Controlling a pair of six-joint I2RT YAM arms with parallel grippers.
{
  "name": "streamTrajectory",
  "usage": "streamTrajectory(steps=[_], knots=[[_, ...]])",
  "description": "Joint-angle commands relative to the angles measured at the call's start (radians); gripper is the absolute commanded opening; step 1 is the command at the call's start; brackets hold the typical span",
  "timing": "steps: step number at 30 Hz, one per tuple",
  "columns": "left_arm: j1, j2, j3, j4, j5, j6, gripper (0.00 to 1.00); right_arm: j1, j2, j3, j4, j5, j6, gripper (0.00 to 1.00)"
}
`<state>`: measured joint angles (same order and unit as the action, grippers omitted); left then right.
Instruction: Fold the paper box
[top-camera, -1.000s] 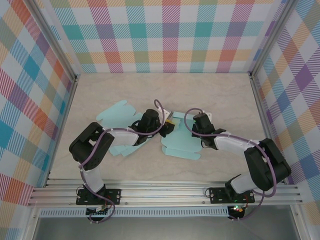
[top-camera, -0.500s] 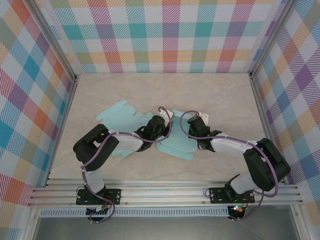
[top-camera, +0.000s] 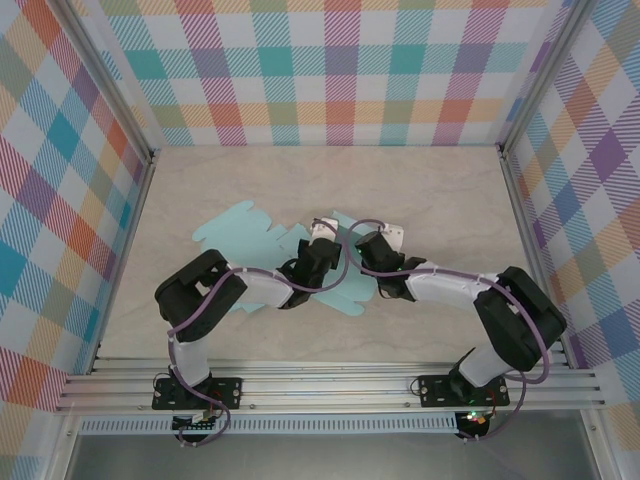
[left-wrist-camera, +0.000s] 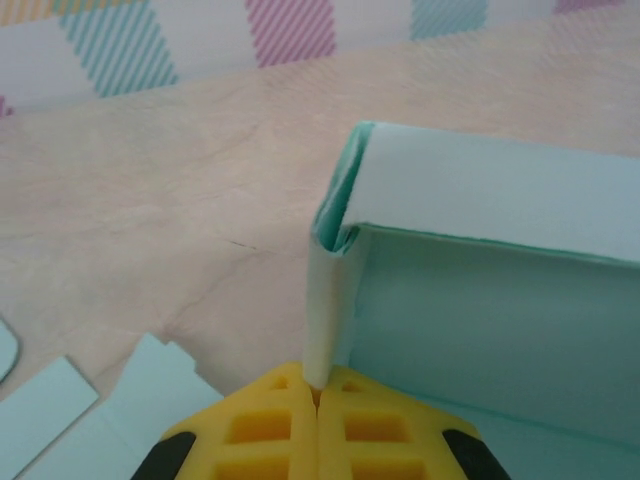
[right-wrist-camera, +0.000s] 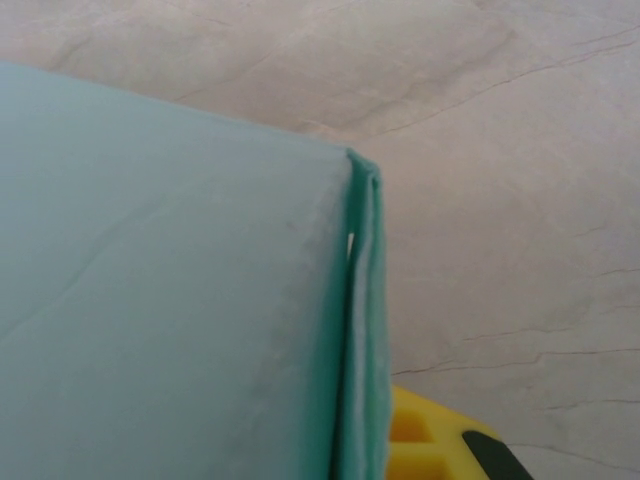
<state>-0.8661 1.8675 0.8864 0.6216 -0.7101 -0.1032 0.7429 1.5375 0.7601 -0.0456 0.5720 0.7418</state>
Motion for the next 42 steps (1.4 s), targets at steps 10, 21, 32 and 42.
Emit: streamTrajectory(steps=[10,21,32,42], knots=[[0.027,-0.063,-0.028,0.098,0.307,-0.001,0.12,0.033,-0.005,0.070,-0.201,0.013,0.115,0.00],[0.056,-0.153,-0.083,0.049,0.519,0.177,0.25,0.032,-0.222,-0.001,-0.286,-0.040,0.084,0.00],[0.046,-0.134,-0.041,0.043,0.307,0.092,0.09,0.041,-0.294,-0.021,-0.305,-0.057,0.109,0.00],[0.013,-0.099,0.049,-0.099,-0.126,-0.173,0.07,0.081,-0.179,0.020,-0.281,-0.013,0.192,0.00]])
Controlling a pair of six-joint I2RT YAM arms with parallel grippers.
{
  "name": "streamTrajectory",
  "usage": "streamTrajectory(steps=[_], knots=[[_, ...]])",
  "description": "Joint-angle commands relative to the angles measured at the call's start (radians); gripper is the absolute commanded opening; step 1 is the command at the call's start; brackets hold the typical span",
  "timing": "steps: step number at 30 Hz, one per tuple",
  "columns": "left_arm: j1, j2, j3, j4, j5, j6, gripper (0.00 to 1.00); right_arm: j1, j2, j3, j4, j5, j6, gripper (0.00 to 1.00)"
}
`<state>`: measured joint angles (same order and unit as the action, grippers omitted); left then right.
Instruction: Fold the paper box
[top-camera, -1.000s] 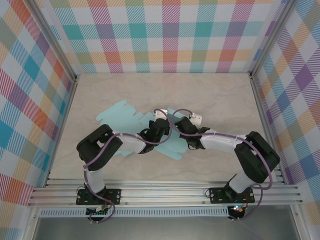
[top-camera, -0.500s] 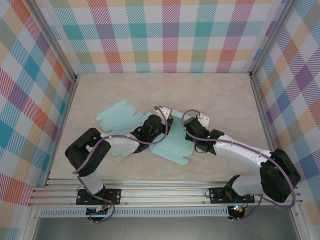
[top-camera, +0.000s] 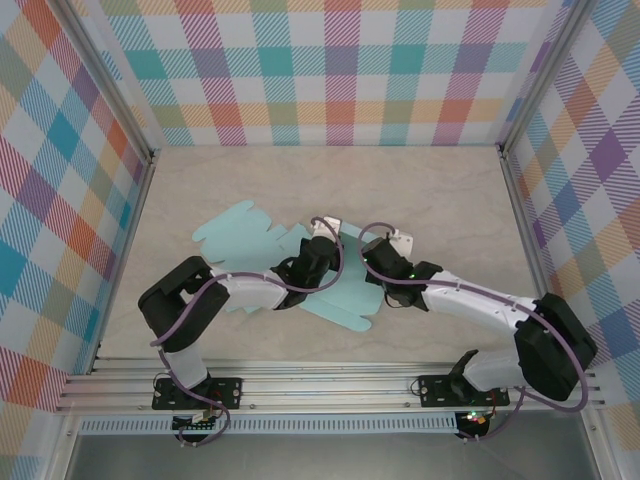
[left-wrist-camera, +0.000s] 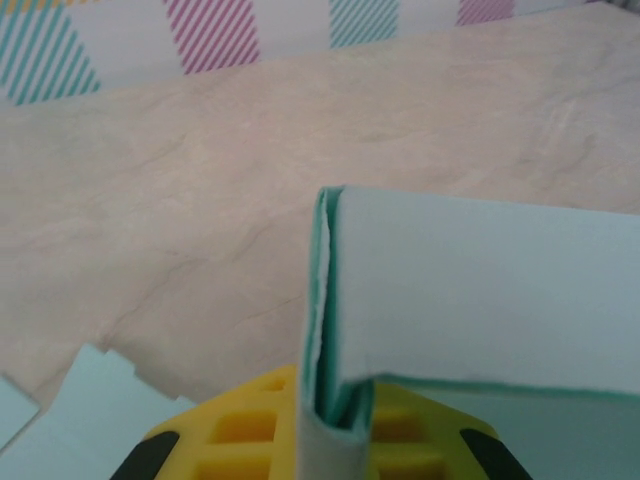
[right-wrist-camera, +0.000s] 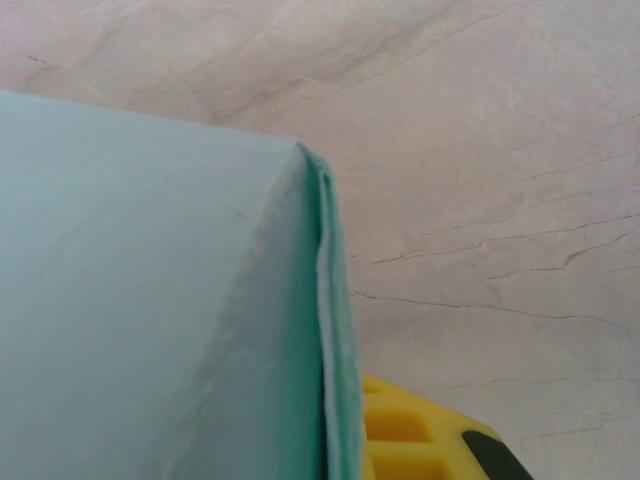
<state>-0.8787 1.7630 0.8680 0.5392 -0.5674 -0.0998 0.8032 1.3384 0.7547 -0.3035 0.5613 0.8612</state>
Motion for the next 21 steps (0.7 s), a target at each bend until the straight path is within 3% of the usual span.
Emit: streamTrajectory(steps=[1,4,10,16,21], knots=[[0.027,0.004,0.072,-0.025,-0.282,-0.176,0.07,0.021,0.026,0.028,-0.025,0.001,0.080,0.00],[0.034,-0.007,0.063,-0.016,-0.243,-0.161,0.14,0.022,0.032,0.029,-0.033,0.016,0.094,0.00],[0.037,-0.051,-0.008,0.098,0.067,-0.074,0.38,0.020,0.039,0.067,-0.112,0.051,0.085,0.00],[0.037,-0.165,-0.060,0.020,0.339,-0.078,0.66,0.018,0.022,0.100,-0.226,0.062,0.073,0.00],[0.035,-0.316,-0.107,-0.110,0.437,-0.143,0.82,0.000,-0.010,0.134,-0.337,0.057,0.046,0.00]])
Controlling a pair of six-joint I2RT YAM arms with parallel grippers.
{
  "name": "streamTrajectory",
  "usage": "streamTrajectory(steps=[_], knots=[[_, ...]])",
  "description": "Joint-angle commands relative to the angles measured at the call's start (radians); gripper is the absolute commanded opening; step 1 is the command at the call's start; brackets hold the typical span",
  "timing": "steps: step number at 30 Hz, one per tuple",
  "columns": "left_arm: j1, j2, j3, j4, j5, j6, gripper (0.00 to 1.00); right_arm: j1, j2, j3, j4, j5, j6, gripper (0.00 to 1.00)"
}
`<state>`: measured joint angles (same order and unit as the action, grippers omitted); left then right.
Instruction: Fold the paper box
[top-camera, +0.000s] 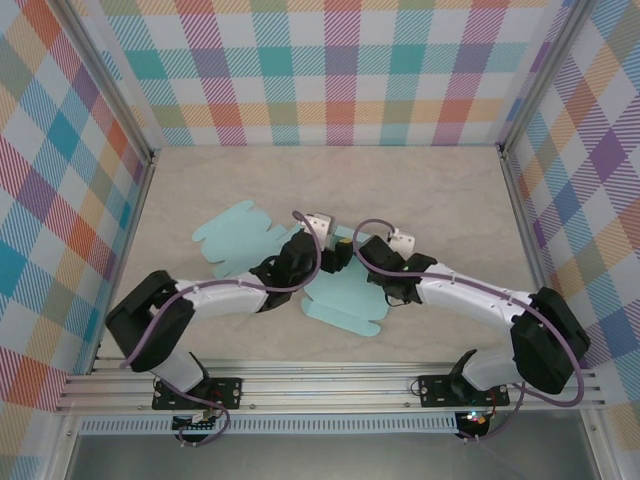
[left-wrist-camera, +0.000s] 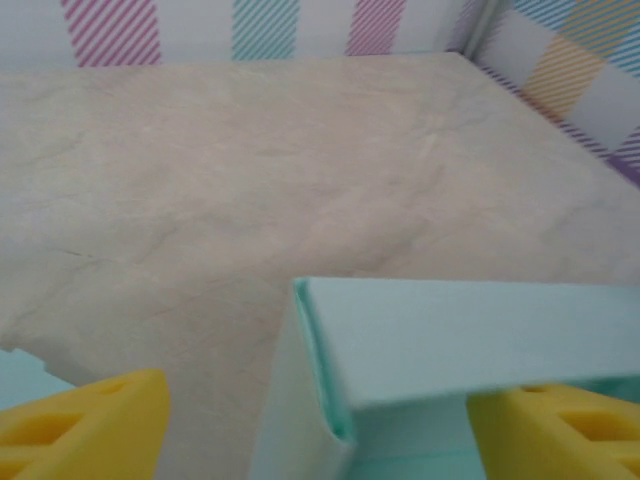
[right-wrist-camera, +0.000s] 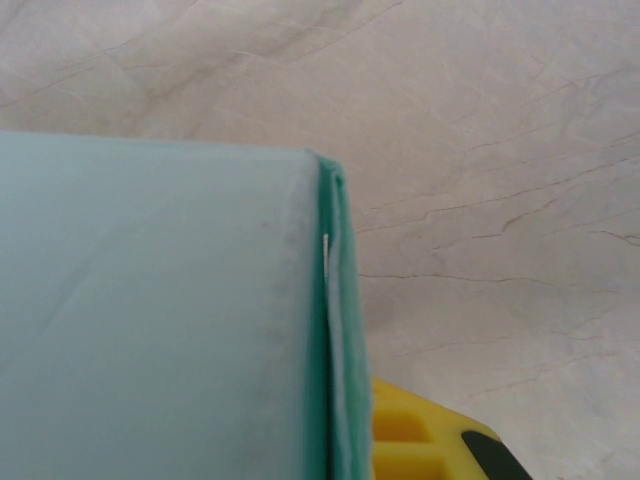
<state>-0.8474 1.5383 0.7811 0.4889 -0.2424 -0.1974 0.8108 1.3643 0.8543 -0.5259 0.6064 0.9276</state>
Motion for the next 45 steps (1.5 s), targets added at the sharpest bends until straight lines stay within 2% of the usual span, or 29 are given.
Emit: streamTrajectory(steps=[1,4,7,13,17,21,29,36,45], knots=[[0.003,-0.120,-0.026,-0.087,0.121,-0.056,0.83,-0.014,-0.045,0.037,-0.129,0.003,-0.031,0.00],[0.004,-0.213,-0.038,-0.171,0.140,-0.092,0.89,-0.045,-0.073,0.046,-0.170,-0.073,-0.087,0.00],[0.004,-0.292,-0.021,-0.272,0.126,-0.105,1.00,-0.099,-0.092,0.069,-0.218,-0.198,-0.172,0.00],[0.036,-0.377,0.036,-0.428,0.092,-0.127,1.00,-0.275,-0.048,0.160,-0.349,-0.470,-0.368,0.00],[0.076,-0.360,0.067,-0.467,0.130,-0.144,1.00,-0.365,0.048,0.217,-0.411,-0.595,-0.467,0.00],[0.127,-0.338,0.072,-0.449,0.218,-0.182,1.00,-0.412,0.163,0.271,-0.449,-0.673,-0.542,0.00],[0.202,-0.319,0.058,-0.407,0.322,-0.225,1.00,-0.426,0.384,0.453,-0.549,-0.607,-0.614,0.02],[0.238,-0.317,0.036,-0.374,0.365,-0.238,1.00,-0.423,0.624,0.619,-0.628,-0.443,-0.604,0.03],[0.258,-0.319,0.018,-0.353,0.382,-0.241,1.00,-0.373,0.814,0.762,-0.684,-0.229,-0.554,0.00]])
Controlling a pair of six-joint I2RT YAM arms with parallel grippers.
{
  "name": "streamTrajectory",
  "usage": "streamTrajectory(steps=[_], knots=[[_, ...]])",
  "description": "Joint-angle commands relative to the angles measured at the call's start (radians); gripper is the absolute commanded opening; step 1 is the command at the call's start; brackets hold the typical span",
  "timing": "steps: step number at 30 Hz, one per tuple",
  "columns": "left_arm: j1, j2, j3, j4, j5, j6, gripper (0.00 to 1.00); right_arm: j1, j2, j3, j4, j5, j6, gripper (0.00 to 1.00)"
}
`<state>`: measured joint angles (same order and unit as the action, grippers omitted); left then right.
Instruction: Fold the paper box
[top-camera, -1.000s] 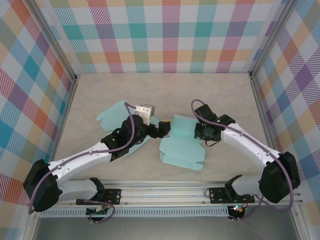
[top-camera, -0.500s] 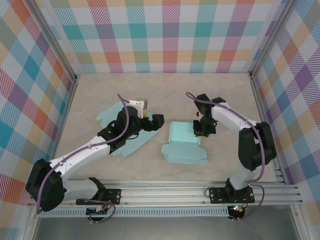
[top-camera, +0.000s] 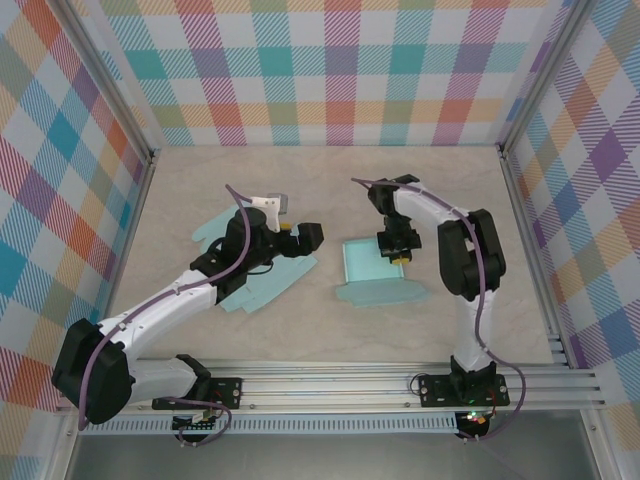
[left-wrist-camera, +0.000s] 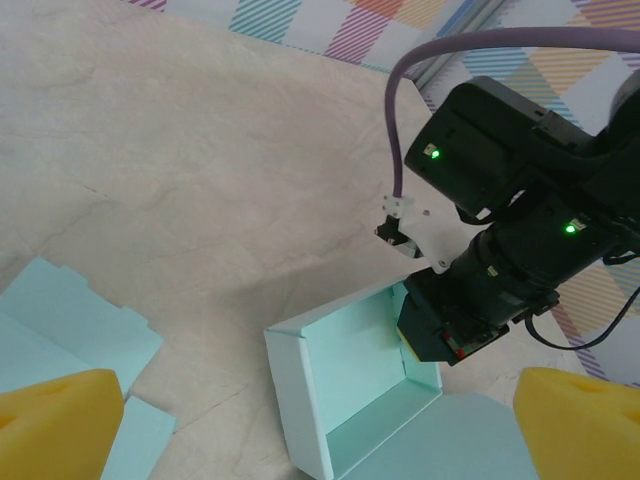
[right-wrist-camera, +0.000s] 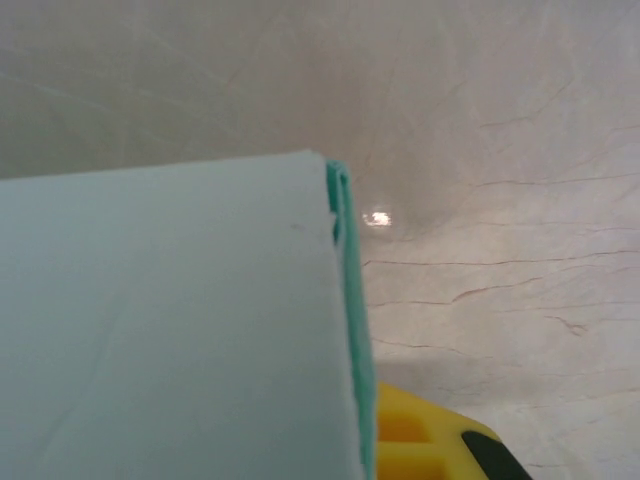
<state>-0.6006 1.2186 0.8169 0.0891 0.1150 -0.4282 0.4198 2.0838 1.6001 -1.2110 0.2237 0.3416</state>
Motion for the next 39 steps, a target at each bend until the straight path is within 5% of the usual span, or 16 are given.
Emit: streamTrajectory(steps=[1,13,24,29,39], knots=[[0.013,-0.001,-0.019,0.051,0.025,-0.012,1.00,0.024,0.114,0.032,-0.005,0.171,0.039,0.00],[0.015,-0.027,-0.031,0.021,-0.044,-0.012,1.00,0.057,0.257,0.144,-0.017,0.208,0.052,0.01],[0.097,0.051,-0.033,-0.026,-0.082,-0.107,0.96,0.060,0.108,0.181,-0.036,0.197,-0.004,0.52],[0.102,0.143,0.038,-0.080,-0.087,-0.058,0.93,0.072,0.010,0.205,-0.040,0.163,-0.029,0.62],[0.099,0.391,0.237,-0.113,-0.011,0.097,0.65,0.093,-0.432,0.110,0.049,0.111,0.014,0.66]])
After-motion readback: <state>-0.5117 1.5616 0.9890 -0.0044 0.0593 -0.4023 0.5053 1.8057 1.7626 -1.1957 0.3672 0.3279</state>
